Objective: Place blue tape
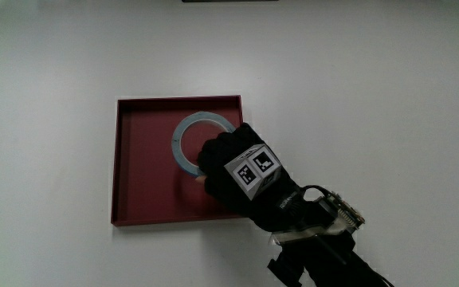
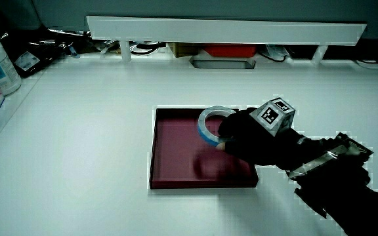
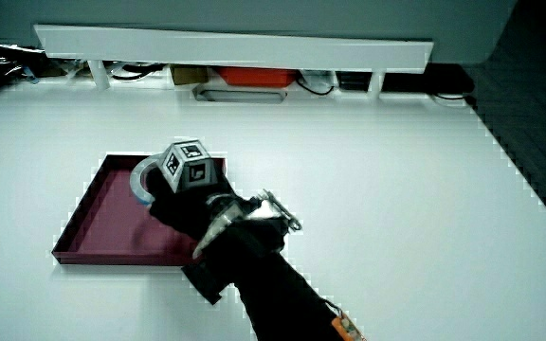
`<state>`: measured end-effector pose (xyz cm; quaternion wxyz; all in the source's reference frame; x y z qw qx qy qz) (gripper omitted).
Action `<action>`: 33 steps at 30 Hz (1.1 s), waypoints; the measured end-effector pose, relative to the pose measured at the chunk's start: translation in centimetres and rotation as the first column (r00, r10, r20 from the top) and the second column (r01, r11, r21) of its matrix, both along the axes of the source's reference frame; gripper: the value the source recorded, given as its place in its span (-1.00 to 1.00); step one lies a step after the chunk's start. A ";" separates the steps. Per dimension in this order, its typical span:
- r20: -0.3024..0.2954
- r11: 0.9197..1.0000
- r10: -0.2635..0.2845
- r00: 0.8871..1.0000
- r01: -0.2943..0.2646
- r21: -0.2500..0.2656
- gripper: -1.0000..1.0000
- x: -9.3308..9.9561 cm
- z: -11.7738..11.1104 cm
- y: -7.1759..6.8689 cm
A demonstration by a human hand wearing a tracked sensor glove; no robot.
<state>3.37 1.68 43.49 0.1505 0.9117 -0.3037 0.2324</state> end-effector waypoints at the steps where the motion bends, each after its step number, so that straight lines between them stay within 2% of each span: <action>1: 0.025 0.999 -0.012 1.000 0.013 -0.044 0.00 -0.3 -0.1 0.1; 3: 0.028 1.000 -0.020 0.999 0.021 -0.023 0.00 -1.0 0.4 0.4; 5: -0.003 0.999 -0.033 0.999 0.033 -0.017 0.00 -1.6 1.1 0.6; 9: -0.012 0.999 -0.044 0.999 0.043 -0.013 0.00 -2.4 2.6 1.0; 17: -0.072 0.998 -0.052 0.996 0.048 -0.051 0.00 -3.3 5.4 1.4; 24: -0.086 0.997 -0.046 0.995 0.040 -0.072 0.00 -3.2 5.7 1.1; 26: -0.084 0.996 -0.047 0.995 0.040 -0.077 -0.06 -3.1 5.6 1.1; 27: -0.081 0.998 -0.039 0.996 0.034 -0.062 -0.09 -3.0 5.8 1.1; 33: -0.092 0.996 -0.041 0.995 0.033 -0.081 -0.26 -2.7 6.0 1.1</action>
